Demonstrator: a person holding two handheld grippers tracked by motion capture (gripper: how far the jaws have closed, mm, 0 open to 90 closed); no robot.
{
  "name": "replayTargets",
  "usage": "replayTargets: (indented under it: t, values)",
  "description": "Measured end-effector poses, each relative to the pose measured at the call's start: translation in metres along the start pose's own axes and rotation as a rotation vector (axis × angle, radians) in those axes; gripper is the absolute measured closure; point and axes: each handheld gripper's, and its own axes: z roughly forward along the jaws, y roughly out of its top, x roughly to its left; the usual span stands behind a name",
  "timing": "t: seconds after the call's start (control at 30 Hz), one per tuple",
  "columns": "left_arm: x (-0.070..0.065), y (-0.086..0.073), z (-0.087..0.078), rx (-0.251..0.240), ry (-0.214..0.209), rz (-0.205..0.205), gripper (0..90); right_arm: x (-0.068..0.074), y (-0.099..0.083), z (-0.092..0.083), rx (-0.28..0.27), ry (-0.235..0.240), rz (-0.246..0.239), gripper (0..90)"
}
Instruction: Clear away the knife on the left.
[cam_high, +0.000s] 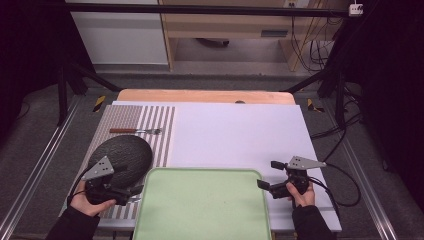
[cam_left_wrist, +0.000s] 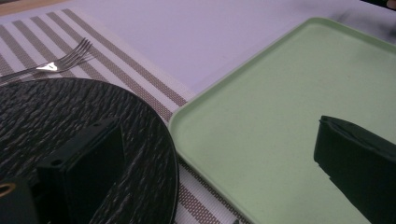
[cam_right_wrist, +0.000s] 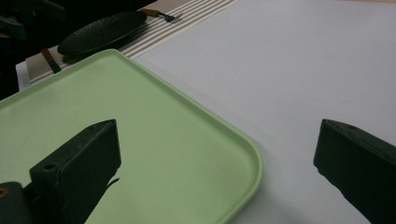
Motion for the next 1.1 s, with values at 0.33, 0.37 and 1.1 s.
replayTargets:
  t: [0.33, 0.37, 1.1]
  values:
    - [0.005, -0.003, -0.008, 0.040, 0.021, 0.008, 1.5, 0.000, 0.000, 0.000, 0.000, -0.001, 0.000, 1.1]
    - [0.005, -0.004, -0.010, 0.044, 0.026, 0.011, 1.5, 0.000, 0.000, 0.000, 0.000, -0.001, 0.001, 1.1]
    - [0.013, -0.018, -0.036, 0.086, 0.061, -0.003, 2.7, 0.000, 0.000, 0.000, 0.000, -0.002, -0.001, 1.1]
